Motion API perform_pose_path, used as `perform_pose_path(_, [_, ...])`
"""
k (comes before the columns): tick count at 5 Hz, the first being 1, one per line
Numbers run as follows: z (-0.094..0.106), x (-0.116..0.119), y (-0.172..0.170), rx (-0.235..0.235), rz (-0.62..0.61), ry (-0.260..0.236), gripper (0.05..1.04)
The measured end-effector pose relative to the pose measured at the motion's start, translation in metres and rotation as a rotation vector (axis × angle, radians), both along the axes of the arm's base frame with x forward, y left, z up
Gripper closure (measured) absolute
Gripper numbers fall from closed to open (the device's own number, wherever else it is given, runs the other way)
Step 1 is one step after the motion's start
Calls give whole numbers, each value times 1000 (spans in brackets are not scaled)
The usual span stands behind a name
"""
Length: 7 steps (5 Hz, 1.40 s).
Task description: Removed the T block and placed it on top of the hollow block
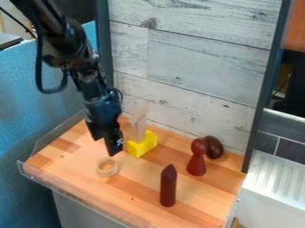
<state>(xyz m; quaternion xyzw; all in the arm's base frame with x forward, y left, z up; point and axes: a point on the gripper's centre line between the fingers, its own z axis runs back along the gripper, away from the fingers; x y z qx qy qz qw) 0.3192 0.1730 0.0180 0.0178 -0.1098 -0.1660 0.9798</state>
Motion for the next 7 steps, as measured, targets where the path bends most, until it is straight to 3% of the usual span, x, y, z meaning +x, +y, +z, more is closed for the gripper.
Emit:
perform_pose_path(1, [-10,-3,8,3,20,10,83])
perform_pose_path(2, [-9,2,5,-13,-33,-30,83])
perform_pose_path(3, [1,10,-1,-63,-50,-62,83])
perform_pose_path(4, [42,23,2,-78,24,-124,83])
perform_pose_path(5, [57,29,7,-64,105,-117,83])
perform_pose_path(6, [64,44,-3,14,154,-98,83])
perform_pose_path(7, [61,59,-13,22,162,-60,83])
